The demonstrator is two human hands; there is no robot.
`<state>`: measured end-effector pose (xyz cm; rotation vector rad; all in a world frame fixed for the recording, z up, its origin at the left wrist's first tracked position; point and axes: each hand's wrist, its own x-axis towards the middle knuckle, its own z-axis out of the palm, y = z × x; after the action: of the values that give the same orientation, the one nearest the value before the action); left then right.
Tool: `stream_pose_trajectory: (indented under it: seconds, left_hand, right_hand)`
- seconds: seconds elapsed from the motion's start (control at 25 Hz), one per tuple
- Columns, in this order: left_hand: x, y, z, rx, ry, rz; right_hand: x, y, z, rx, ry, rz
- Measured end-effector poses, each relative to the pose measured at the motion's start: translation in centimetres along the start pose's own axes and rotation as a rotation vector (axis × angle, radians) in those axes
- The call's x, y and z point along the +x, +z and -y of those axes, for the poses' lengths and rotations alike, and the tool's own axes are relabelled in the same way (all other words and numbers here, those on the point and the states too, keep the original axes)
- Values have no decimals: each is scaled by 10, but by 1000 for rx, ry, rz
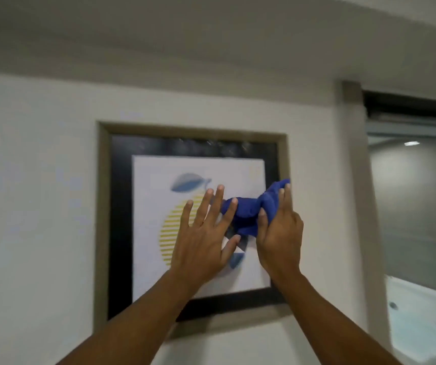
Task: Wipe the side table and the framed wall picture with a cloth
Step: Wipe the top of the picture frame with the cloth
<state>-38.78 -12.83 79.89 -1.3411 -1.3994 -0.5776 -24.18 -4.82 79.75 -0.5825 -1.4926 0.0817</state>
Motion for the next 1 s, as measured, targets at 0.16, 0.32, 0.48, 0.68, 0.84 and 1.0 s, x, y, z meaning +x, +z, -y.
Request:
stream_pose_trajectory:
  seconds: [0.16,0.32,0.48,0.68,0.84,1.0]
  left_hand:
    - [13,-33,113,176,-152,33]
    - [-1,-39,161,237,-92,79]
    - [-2,-30,165,263,-67,46]
    - [-3,-33,162,311,-66,31]
    - [-20,-29,162,329,-175,0]
    - [-32,-28,166,353,-173,16]
  right_hand:
    - [59,47,51,-38,-29,-122]
    - [115,62,59,-73,117,-212]
    - [132,80,64,-166,237,-161]
    - [116,105,118,-153,286,-76]
    - [84,143,196,-71,226,47]
    - [79,158,210,-65,190,73]
